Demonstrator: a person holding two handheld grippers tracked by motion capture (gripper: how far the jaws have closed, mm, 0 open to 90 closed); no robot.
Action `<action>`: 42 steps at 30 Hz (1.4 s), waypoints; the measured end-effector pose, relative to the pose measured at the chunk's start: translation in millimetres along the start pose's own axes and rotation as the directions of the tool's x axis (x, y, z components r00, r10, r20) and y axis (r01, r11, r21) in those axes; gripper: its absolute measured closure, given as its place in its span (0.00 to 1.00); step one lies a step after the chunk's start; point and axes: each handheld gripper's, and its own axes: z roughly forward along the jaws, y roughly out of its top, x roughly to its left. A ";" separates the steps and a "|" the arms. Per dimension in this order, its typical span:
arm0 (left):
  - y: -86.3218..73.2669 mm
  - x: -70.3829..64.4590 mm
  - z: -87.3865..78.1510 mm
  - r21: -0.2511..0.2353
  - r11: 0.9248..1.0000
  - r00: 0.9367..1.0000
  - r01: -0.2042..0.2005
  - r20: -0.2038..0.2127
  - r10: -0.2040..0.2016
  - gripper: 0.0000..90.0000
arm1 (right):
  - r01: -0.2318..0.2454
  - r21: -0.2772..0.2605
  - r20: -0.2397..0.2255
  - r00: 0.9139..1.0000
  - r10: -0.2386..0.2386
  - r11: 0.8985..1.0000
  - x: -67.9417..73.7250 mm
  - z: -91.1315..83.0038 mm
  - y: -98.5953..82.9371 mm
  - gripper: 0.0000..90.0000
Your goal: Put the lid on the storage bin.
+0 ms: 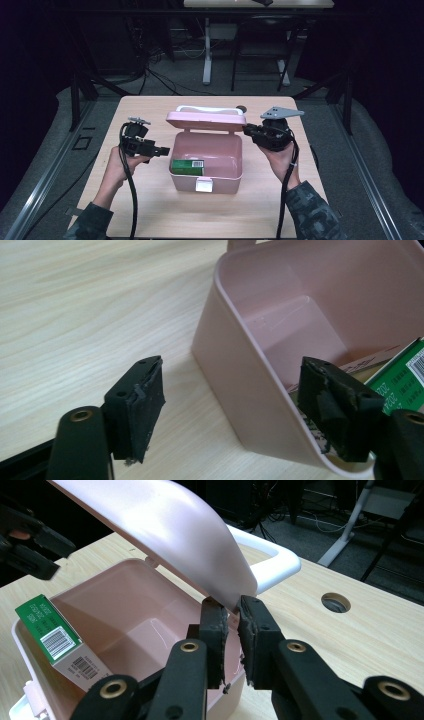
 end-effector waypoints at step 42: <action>-55.2 38.7 22.8 0.077 0.996 0.991 0.047 -0.129 -0.036 0.12 | -0.075 0.107 -0.105 0.991 0.086 0.991 19.0 -0.7 -43.9 0.71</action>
